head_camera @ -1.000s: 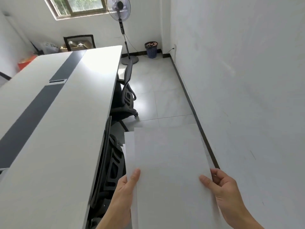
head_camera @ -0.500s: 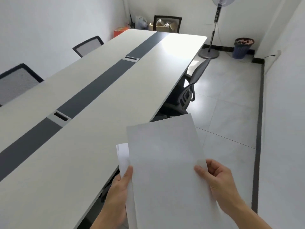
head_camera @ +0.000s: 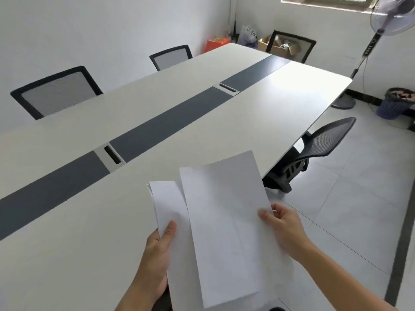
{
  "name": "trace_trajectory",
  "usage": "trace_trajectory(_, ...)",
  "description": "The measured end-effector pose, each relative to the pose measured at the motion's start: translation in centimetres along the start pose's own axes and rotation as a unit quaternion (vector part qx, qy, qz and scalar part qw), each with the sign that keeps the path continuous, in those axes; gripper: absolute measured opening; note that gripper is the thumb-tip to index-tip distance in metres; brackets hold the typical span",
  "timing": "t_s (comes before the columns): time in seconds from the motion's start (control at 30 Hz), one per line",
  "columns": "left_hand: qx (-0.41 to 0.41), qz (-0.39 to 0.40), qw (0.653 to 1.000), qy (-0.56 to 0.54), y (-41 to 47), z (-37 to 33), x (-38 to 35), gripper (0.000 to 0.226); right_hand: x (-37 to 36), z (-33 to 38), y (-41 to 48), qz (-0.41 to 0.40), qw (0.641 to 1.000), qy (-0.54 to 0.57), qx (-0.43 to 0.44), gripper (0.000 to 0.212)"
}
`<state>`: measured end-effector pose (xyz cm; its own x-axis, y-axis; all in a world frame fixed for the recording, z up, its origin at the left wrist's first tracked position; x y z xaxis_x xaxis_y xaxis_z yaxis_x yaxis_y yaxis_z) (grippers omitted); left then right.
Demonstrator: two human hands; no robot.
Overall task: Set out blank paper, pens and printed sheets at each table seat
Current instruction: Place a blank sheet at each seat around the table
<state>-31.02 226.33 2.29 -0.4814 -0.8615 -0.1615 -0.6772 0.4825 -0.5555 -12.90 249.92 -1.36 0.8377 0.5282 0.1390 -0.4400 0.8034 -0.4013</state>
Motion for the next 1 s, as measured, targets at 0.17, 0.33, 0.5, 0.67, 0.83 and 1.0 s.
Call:
trace_trajectory(0.17, -0.013, -0.060, 0.997, -0.048, 2.3, -1.8, 3.3, 0.027, -5.4, 0.6, 9.6, 0.010, 0.996, -0.087, -0.016, 0.013)
trace_trajectory(0.33, 0.005, -0.141, 0.986, -0.085, 3.2, -1.7, 7.0, 0.025, -10.9, 0.0, 17.5, 0.005, 0.973, -0.231, -0.025, 0.011)
trace_trajectory(0.5, 0.007, -0.183, 0.980, -0.076, 3.9, -2.5, 8.9, 0.026, -13.2, -1.4, 21.0, 0.013, 0.943, -0.329, -0.047, 0.026)
trace_trajectory(0.67, 0.005, -0.172, 0.982, -0.071, 5.0, -3.9, 7.6, 0.028, -13.7, -0.5, 21.9, 0.024, 0.905, -0.426, -0.008, 0.055)
trace_trajectory(0.83, 0.003, -0.120, 0.991, -0.058, 6.8, -5.0, 3.3, 0.028, -11.6, 0.6, 21.4, 0.005, 0.919, -0.393, 0.017, 0.049)
trace_trajectory(1.0, 0.006, -0.063, 0.997, -0.052, 8.0, -5.7, -2.2, 0.024, -8.4, 1.1, 20.5, 0.019, 0.958, -0.288, -0.001, 0.034)
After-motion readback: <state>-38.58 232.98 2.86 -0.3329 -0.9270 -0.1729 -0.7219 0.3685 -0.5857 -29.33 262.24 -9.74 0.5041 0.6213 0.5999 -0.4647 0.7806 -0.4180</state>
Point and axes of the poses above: each hand's wrist, its own y-axis towards the middle knuckle, its own x-axis out of the back of the hand, z = x × y, the point moved 8 cm from there along y, towards the middle knuckle, and after that the axes turned 3 degrees about -z, right-handed, at the moved point
